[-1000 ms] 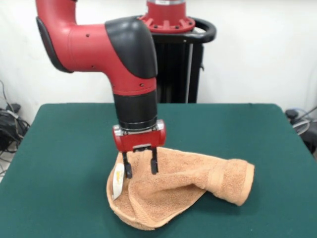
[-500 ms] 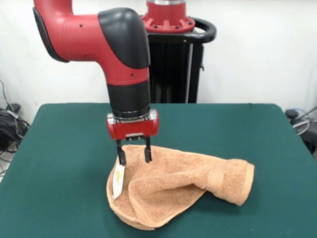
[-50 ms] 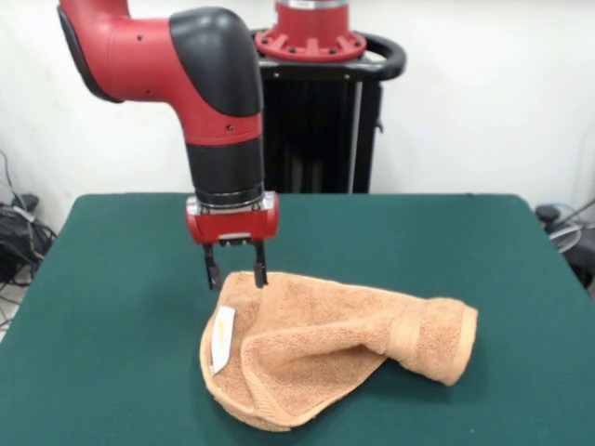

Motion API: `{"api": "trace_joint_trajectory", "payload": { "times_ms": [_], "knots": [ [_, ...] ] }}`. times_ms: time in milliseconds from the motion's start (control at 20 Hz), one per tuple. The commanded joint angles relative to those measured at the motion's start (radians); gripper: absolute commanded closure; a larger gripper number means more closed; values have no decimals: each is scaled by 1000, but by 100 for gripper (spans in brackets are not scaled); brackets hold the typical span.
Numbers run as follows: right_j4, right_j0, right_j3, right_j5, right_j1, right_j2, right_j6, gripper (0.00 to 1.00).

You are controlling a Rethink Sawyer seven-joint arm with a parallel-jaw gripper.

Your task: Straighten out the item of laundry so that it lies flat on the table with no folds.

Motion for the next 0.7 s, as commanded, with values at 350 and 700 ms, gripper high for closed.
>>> {"api": "trace_joint_trajectory", "payload": {
  "times_ms": [350, 700],
  "knots": [
    [19, 7, 39, -176, 139, -5, 251, 0],
    [23, 15, 12, -209, 180, -2, 238, 0]
  ]
}}
